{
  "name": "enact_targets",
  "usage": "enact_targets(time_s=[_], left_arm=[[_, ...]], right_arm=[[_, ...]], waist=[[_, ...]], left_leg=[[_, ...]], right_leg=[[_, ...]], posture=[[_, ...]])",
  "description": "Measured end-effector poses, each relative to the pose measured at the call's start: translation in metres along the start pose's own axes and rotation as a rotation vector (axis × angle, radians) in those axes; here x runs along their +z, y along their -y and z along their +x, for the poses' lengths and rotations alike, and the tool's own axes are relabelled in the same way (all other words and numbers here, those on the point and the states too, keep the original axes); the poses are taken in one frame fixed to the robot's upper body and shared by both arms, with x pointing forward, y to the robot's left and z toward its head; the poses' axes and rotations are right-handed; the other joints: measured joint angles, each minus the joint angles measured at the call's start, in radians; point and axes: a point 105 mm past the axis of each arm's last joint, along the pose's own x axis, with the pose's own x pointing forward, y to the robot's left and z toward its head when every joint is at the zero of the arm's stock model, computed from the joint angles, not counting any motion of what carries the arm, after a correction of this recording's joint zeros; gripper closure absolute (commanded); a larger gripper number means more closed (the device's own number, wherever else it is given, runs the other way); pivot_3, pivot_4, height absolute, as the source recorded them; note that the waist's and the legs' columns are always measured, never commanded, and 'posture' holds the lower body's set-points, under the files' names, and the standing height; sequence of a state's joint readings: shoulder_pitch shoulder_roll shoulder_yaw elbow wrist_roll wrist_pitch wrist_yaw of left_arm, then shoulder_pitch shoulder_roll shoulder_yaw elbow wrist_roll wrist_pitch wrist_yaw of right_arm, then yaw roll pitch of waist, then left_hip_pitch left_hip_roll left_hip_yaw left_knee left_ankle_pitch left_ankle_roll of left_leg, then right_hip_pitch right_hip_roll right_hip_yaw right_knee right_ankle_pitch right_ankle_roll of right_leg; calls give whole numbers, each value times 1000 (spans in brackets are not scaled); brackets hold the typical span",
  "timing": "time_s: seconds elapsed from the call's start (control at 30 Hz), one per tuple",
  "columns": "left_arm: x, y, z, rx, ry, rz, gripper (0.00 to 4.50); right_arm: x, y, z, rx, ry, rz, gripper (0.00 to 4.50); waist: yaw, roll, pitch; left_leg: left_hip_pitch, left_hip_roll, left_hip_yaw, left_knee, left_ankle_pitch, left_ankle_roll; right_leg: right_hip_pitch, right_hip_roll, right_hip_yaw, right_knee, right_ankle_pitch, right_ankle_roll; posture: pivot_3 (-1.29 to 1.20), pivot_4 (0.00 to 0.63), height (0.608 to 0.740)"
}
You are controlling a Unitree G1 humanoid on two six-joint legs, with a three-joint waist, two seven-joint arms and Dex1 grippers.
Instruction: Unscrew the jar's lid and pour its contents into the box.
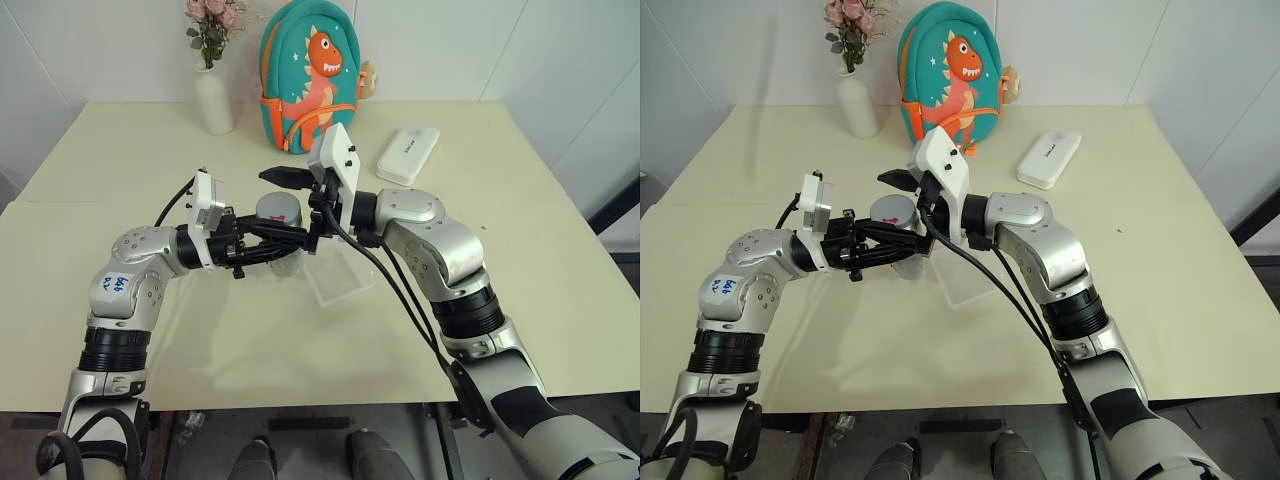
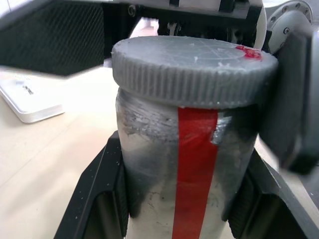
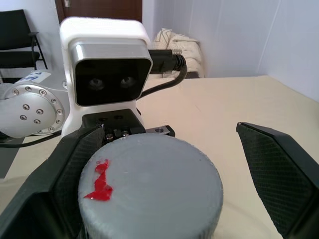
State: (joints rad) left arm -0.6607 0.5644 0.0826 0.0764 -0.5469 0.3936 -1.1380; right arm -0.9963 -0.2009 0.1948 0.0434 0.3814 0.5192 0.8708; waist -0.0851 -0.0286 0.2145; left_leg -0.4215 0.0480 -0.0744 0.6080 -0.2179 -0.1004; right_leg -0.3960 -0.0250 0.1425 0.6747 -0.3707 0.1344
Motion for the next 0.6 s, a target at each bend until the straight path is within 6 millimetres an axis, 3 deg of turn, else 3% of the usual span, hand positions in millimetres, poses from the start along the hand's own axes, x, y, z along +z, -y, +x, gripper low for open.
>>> enact_targets(time_s=[0.27, 0.6], left_arm=[[1, -2, -6, 19, 4, 0, 2499], [2, -4, -20, 49, 7, 3, 2499]], right_arm=[[1, 2, -12, 21, -15, -11, 39], [-3, 13, -46, -27, -84, -36, 39]], waist=[[1, 0, 0], [3, 0, 0]], left_leg=[[0, 0, 0, 0, 0, 0], [0, 0, 0, 0, 0, 0]], right_leg=[[0, 0, 0, 0, 0, 0], [0, 0, 0, -1, 0, 0]], posture=[[0, 150, 740], [0, 150, 740]])
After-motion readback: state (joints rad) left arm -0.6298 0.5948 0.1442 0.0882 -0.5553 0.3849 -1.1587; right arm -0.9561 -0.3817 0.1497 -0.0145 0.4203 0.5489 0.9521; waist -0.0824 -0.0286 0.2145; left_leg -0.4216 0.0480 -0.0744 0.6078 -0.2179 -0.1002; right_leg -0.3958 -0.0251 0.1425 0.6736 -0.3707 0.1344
